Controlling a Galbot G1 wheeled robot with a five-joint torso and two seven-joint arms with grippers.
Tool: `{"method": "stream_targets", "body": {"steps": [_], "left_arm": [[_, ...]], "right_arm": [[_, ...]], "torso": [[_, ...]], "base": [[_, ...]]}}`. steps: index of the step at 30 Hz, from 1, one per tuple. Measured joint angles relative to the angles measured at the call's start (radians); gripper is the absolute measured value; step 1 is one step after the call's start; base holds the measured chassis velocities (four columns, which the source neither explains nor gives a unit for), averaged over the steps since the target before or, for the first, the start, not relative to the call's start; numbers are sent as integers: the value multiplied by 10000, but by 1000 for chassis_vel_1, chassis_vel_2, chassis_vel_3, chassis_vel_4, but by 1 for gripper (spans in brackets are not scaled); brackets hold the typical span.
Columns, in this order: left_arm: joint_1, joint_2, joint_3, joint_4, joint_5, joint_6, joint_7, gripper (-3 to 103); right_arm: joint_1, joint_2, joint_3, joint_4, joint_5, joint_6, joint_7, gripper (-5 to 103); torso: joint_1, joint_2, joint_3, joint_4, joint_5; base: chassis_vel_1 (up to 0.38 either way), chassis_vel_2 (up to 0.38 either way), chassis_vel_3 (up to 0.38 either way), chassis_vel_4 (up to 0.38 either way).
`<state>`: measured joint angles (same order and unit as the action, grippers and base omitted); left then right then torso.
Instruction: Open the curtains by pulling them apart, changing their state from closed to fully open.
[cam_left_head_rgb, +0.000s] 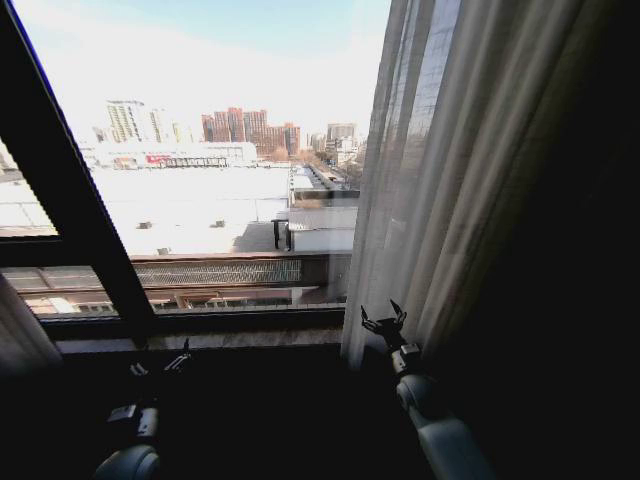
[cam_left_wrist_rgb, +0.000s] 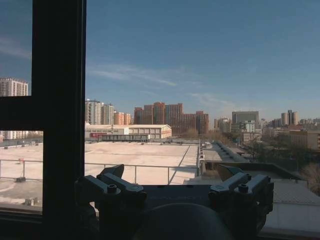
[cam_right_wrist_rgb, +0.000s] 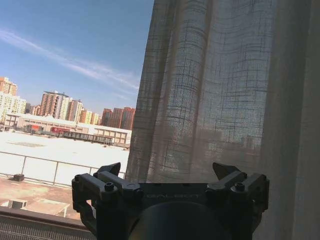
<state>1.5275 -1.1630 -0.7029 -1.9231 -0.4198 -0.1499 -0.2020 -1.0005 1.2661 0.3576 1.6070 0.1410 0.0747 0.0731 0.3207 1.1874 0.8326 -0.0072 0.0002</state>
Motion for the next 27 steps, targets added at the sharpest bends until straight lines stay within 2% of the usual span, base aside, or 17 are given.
{"method": "stream_targets", "body": {"steps": [2,8,27], "left_arm": [[0,2,-2,1,0,0,-3,100],[0,2,-2,0,0,0,-4,100],[0,3,-2,0,0,0,-6,100]], "right_arm": [[394,84,-252,-289,144,-102,22,100],[1006,314,-582,-894,185,-146,31,100],[2436,574,-541,-2725,-15,25,45,100]], "torso": [[-1,1,-1,2,-9],[-2,3,-1,-4,-1],[-1,2,-1,-2,-2]], "base": [[0,0,0,0],[0,0,0,0],[0,0,0,0]]}}
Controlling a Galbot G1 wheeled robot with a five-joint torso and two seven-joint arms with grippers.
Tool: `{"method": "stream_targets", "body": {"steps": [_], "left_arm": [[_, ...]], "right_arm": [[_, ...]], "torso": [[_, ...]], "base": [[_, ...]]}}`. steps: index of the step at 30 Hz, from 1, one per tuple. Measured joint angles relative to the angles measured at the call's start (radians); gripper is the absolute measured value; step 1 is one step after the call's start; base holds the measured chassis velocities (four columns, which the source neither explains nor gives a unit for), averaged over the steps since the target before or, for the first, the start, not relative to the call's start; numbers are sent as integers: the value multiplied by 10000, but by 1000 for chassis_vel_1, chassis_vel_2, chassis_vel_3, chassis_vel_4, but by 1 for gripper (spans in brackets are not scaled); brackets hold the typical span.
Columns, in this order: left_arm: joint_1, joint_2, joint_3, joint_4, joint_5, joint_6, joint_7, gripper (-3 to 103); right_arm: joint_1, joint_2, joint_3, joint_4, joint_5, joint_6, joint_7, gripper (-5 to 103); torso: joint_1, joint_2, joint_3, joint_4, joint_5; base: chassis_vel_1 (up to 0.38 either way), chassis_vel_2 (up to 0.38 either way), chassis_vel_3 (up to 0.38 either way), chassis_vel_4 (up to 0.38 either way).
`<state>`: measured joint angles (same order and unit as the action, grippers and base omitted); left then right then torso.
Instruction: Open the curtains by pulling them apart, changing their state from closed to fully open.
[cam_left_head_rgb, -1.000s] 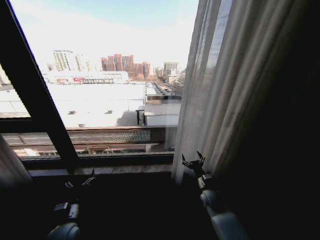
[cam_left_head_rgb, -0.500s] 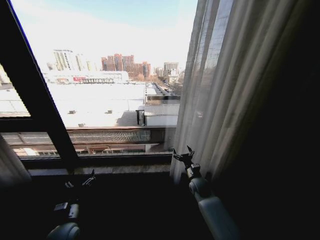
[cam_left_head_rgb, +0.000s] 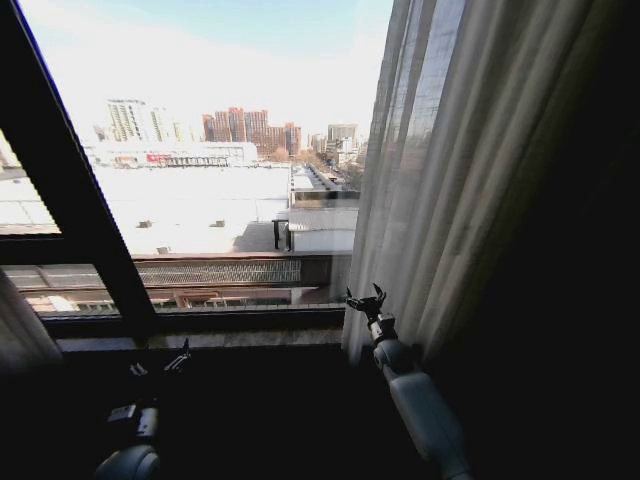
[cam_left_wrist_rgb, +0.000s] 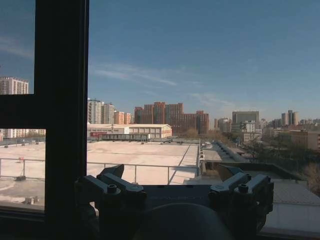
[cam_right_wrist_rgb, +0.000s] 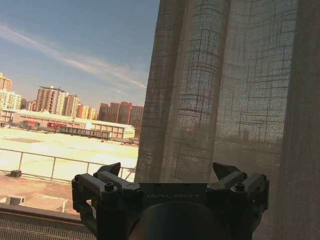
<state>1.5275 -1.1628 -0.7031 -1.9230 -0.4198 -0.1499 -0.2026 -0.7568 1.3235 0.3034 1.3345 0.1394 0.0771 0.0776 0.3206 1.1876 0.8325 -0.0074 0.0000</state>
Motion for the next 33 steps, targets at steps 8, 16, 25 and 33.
{"method": "stream_targets", "body": {"steps": [8,16,25,33], "left_arm": [[0,0,0,0,0,0,0,100],[0,0,0,0,0,0,0,100],[0,0,0,0,0,0,-1,100],[0,0,0,0,0,0,-1,100]], "right_arm": [[65,9,31,-130,-49,138,-151,86],[-63,-87,39,2,-40,218,-256,60],[-327,-227,79,244,208,329,-589,22],[-324,-62,143,245,295,623,-1047,1]], "torso": [[-1,0,0,0,0],[-2,0,-1,1,0],[-2,0,-1,-1,0],[-1,0,-1,1,0]], "base": [[0,0,0,0],[0,0,0,0],[0,0,0,0],[0,0,0,0]]}}
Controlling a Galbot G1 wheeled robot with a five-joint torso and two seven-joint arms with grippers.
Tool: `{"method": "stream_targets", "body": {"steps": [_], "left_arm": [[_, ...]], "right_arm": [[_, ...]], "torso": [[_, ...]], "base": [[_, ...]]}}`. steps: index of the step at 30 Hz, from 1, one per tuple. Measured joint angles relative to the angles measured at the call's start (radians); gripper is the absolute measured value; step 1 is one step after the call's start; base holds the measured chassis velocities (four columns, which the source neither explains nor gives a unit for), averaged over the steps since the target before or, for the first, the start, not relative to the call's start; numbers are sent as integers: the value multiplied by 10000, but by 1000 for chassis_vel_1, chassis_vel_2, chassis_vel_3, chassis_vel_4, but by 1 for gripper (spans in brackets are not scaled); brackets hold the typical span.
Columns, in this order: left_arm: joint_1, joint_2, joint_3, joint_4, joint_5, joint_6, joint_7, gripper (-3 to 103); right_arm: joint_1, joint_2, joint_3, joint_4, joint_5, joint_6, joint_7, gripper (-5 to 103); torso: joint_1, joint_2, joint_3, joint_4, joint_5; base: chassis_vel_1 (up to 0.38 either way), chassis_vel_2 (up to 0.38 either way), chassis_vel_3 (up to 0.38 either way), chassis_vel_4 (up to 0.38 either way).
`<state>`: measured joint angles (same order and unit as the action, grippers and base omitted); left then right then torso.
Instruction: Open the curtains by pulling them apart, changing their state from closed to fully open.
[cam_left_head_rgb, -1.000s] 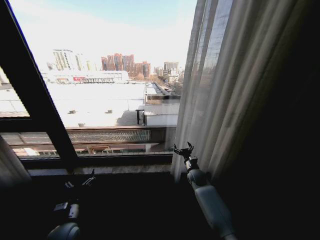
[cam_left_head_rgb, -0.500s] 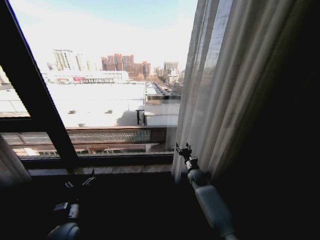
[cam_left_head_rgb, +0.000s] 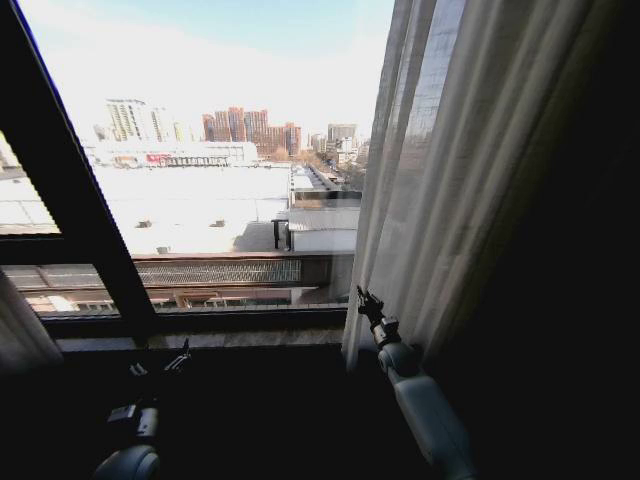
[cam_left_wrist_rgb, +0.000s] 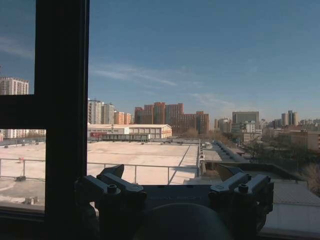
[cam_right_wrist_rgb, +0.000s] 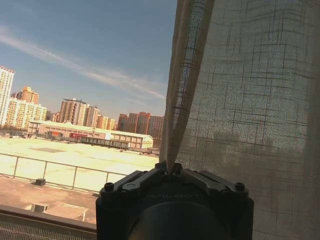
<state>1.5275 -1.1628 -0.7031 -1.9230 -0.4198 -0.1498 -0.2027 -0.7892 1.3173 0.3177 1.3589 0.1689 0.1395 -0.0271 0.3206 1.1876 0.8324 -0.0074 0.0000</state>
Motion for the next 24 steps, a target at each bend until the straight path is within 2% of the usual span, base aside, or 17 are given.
{"method": "stream_targets", "body": {"steps": [5,14,24], "left_arm": [[0,0,0,0,0,0,0,100],[0,0,0,0,0,0,-1,100],[0,0,0,0,0,0,-6,100]], "right_arm": [[123,121,53,-111,314,37,-300,0],[166,105,115,-222,303,32,-388,0],[179,6,236,-310,296,43,-472,0]], "torso": [[0,0,0,0,0],[-1,0,0,1,0],[0,0,0,0,1]], "base": [[0,0,0,0],[-9,-8,14,9],[-158,-145,162,143]]}}
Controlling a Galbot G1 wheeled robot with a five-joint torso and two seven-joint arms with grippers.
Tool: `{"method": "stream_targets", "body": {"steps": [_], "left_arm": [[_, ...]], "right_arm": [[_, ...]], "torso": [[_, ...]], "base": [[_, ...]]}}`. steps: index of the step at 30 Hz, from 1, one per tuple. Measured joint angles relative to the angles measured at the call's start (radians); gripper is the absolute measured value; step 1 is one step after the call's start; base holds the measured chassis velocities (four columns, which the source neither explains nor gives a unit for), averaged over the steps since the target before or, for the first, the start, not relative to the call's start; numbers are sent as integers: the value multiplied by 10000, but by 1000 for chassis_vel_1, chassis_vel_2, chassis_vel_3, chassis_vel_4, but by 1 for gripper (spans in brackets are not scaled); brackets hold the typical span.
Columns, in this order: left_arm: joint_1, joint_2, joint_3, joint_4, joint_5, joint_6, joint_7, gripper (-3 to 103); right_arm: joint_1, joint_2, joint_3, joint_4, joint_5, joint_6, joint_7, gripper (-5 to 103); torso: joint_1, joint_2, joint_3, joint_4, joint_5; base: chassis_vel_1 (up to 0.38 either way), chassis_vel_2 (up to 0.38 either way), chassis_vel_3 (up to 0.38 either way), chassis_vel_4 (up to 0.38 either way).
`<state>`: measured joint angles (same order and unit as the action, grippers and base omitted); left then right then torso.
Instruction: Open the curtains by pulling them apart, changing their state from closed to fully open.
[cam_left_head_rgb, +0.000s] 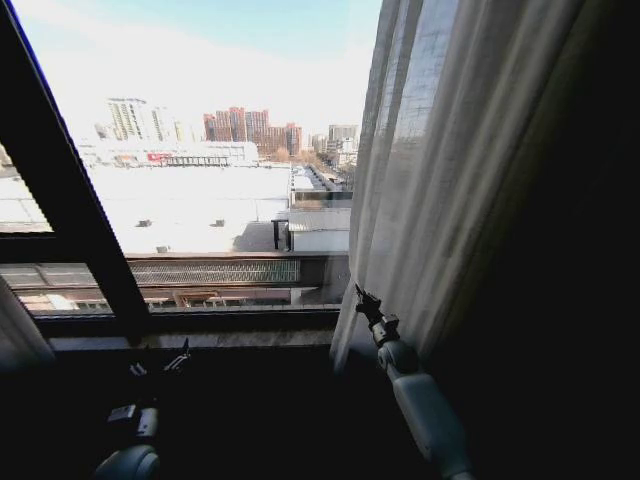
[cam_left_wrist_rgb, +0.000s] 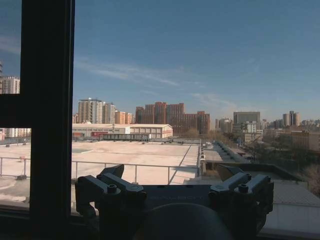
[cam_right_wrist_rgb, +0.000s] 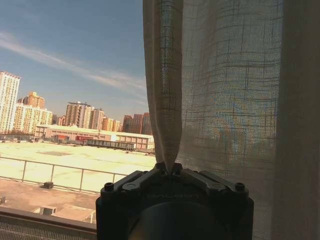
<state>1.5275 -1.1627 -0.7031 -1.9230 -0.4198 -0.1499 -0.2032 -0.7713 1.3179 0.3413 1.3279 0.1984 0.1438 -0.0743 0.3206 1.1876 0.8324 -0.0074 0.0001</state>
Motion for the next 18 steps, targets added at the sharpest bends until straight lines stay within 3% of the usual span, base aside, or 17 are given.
{"method": "stream_targets", "body": {"steps": [18], "left_arm": [[0,0,0,0,0,0,2,100]], "right_arm": [[-200,-174,108,-40,10,423,-81,0]], "torso": [[0,0,-1,0,-2]], "base": [[-317,-325,319,334]]}}
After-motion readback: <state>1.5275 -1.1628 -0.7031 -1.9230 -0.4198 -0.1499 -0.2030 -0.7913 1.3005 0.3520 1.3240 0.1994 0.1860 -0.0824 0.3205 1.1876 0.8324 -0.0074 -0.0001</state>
